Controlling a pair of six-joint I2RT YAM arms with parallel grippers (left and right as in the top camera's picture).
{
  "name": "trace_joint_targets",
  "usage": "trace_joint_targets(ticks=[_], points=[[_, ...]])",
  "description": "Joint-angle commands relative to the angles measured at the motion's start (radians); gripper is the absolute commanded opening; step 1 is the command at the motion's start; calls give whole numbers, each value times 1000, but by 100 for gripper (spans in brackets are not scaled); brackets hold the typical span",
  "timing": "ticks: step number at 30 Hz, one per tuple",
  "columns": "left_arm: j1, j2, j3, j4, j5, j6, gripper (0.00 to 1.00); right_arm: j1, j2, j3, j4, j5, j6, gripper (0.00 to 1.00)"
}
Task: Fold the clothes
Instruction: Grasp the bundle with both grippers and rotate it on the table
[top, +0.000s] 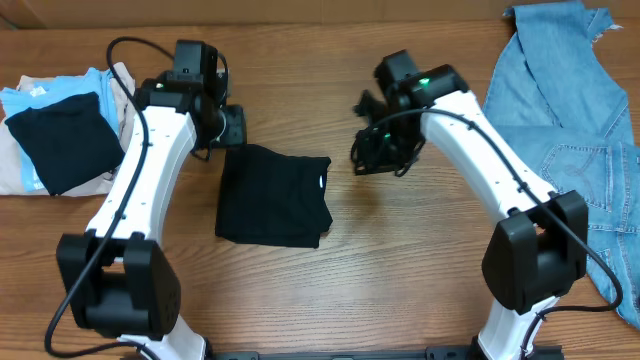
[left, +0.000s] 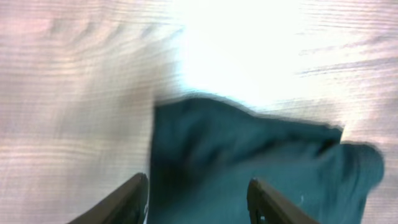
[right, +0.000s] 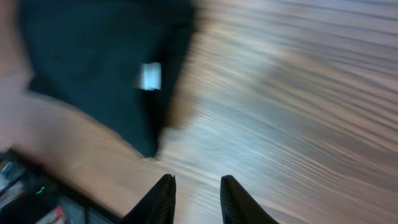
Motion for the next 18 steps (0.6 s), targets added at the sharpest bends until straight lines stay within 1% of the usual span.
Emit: trace_joint_targets(ticks=[1, 4, 7, 10, 13, 16, 18], points=[[-1, 83, -2, 77, 83, 130, 53, 76, -16, 2, 12, -149, -5, 27], [-1, 150, -2, 143, 121, 153, 53, 135, -16, -3, 10, -150, 28, 27], [-1, 218, -2, 150, 152, 161, 53, 197, -15, -22, 22, -149, 62, 28], [-1, 267, -2, 110, 152, 174, 52, 245, -15, -72, 73, -149, 107, 28], [-1, 290, -2, 58, 152, 174, 52, 275, -14, -154, 160, -150, 161, 28], [-1, 290, -2, -17, 151, 174, 52, 285, -13, -246, 250, -165, 205, 28], [-1, 290, -2, -71, 151, 174, 52, 285, -13, -306, 309, -202, 206, 28]])
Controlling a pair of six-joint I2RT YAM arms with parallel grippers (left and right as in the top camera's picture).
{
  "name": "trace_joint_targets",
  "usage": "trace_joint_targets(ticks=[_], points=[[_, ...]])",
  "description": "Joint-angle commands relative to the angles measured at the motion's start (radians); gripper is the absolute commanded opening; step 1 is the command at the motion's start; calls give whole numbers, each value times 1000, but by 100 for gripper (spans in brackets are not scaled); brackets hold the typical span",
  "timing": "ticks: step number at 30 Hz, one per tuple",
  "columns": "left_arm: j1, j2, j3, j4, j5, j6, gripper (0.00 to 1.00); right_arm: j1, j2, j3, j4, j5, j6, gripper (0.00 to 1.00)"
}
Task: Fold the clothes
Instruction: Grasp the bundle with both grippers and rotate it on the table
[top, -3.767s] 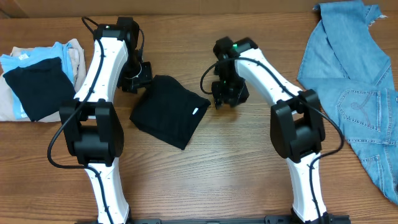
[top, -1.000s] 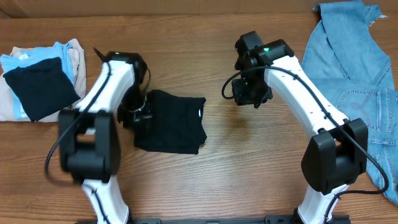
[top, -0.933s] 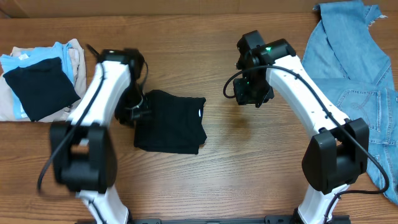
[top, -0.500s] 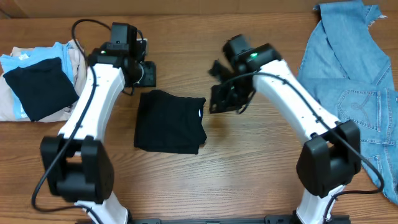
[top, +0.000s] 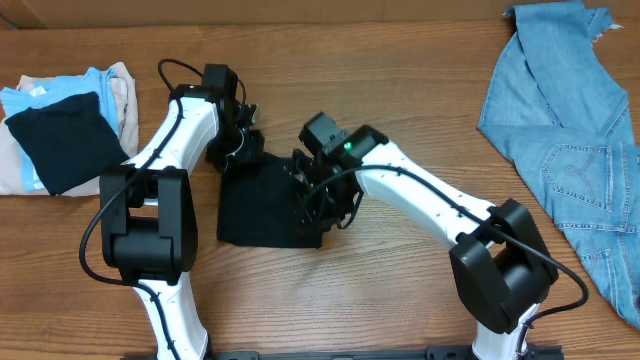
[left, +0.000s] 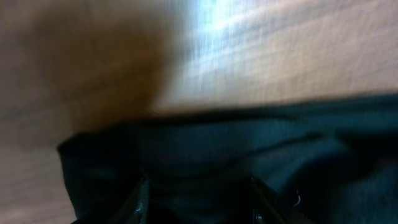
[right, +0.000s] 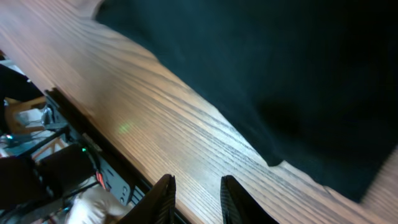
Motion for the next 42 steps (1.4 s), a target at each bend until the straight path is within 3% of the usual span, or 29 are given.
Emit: trace_joint_targets(ticks=[1, 7, 12, 19, 23, 30, 36, 42], points=[[-1, 3, -2, -66, 19, 22, 52, 0, -13, -89, 59, -51, 51, 28], [-1, 3, -2, -241, 12, 15, 47, 0, -13, -156, 123, -32, 72, 29], [-1, 3, -2, -358, 12, -5, 40, -5, -13, -157, 128, 120, 72, 35], [-1, 3, -2, -488, 63, 1, 34, -101, -13, -157, 116, 222, 72, 35], [-1, 3, -2, -479, 57, 2, 29, -158, -13, -156, 81, 220, 67, 34], [0, -16, 21, -360, 47, -17, 35, -163, -16, -156, -19, 206, 45, 36], [0, -20, 139, -275, 24, -69, 39, -162, -61, -140, -16, 197, 45, 46], [-16, -20, 194, -277, 138, -67, 41, -163, -87, -129, 21, 141, 26, 48]])
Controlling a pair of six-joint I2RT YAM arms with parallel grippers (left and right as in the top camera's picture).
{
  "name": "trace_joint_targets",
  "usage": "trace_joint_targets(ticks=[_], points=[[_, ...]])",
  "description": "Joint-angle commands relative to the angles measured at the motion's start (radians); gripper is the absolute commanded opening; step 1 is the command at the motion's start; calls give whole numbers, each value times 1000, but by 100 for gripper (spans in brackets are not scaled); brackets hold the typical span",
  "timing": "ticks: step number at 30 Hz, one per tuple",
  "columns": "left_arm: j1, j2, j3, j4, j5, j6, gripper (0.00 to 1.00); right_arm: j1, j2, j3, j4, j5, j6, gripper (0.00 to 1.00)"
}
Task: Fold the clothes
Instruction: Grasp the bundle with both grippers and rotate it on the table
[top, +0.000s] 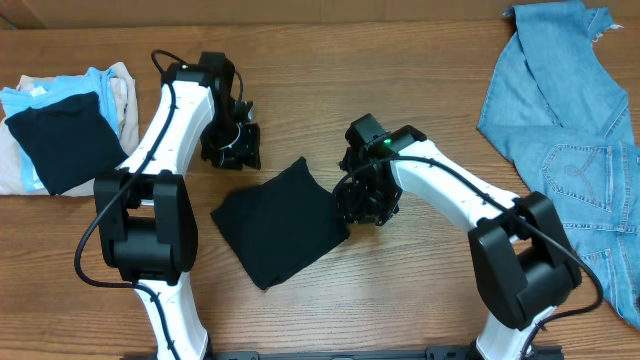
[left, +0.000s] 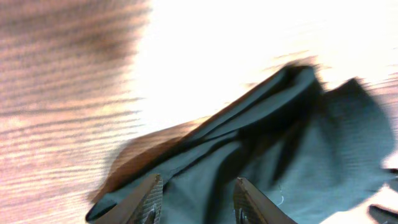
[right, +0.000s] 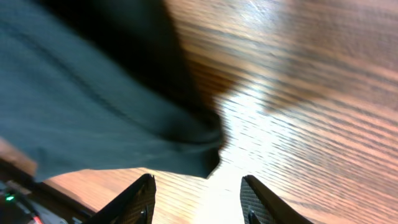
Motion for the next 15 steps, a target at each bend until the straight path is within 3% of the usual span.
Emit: trace_joint_targets(ticks=[1, 15], points=[[-23, -18, 19, -6, 105, -5, 41, 0, -37, 21, 28, -34, -19, 48], [-145, -11, 11, -26, -68, 34, 41, 11, -29, -21, 168, -34, -22, 48]])
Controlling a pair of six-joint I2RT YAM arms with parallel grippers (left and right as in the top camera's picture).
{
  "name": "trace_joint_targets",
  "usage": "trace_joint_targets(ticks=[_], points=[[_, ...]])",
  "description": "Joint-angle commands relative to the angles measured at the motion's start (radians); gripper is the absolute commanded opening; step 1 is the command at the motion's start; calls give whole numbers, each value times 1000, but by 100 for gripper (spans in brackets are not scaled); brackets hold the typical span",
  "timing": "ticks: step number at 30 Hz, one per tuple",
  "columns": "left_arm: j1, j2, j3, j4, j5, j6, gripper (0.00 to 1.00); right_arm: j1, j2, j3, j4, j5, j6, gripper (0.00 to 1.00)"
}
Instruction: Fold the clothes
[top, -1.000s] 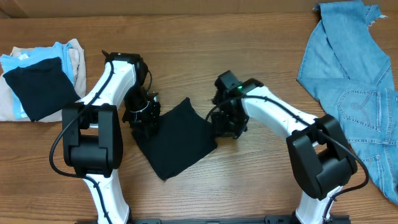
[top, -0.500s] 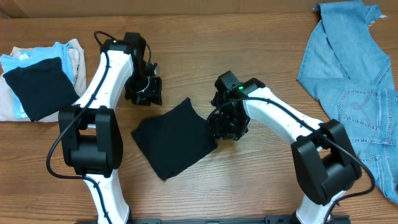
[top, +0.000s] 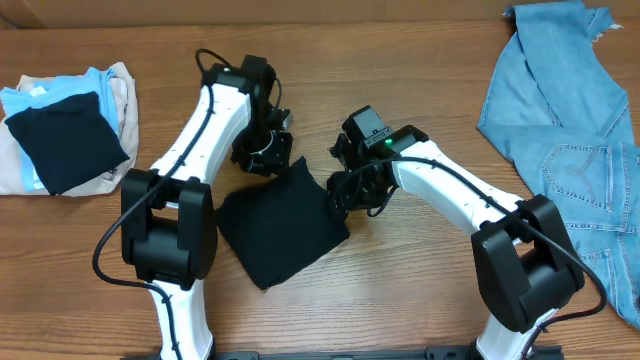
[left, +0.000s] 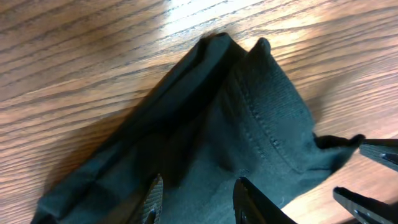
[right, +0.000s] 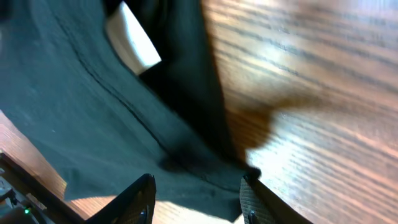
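Note:
A folded black garment (top: 280, 225) lies turned like a diamond on the middle of the wooden table. My left gripper (top: 268, 155) stands at its upper corner; in the left wrist view it (left: 198, 199) is open, with the black cloth (left: 249, 124) under and between the fingers. My right gripper (top: 345, 190) stands at the garment's right corner. It (right: 196, 202) is open over the cloth's edge, and a white label (right: 134, 43) shows on the cloth.
A stack of folded clothes (top: 60, 125), black on light blue and beige, lies at the far left. Blue denim jeans (top: 570, 120) are spread along the right edge. Bare wood (top: 420, 60) lies behind the arms.
My left gripper has moved right and down, from beside the garment onto its upper corner. My right gripper has shifted slightly up and left over the right corner. The garment has hardly moved.
First the black garment lay square in the middle, both grippers off it at either side. Then both grippers were on it. After that it lay turned diamond-wise and lower, grippers open beside it. Now both open grippers stand over its upper edge.

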Motion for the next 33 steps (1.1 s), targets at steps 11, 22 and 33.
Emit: trace_joint_targets(ticks=[11, 22, 33], points=[[-18, -10, -81, 68, -57, 10, 42, 43, -21, -71, 51, -9, -6, 48], [-48, -10, -133, 105, -58, -1, 42, 101, -21, -71, 74, -5, -6, 39], [-48, -10, -134, 112, -59, -12, 44, 101, -21, -71, 8, 37, 25, 4]])
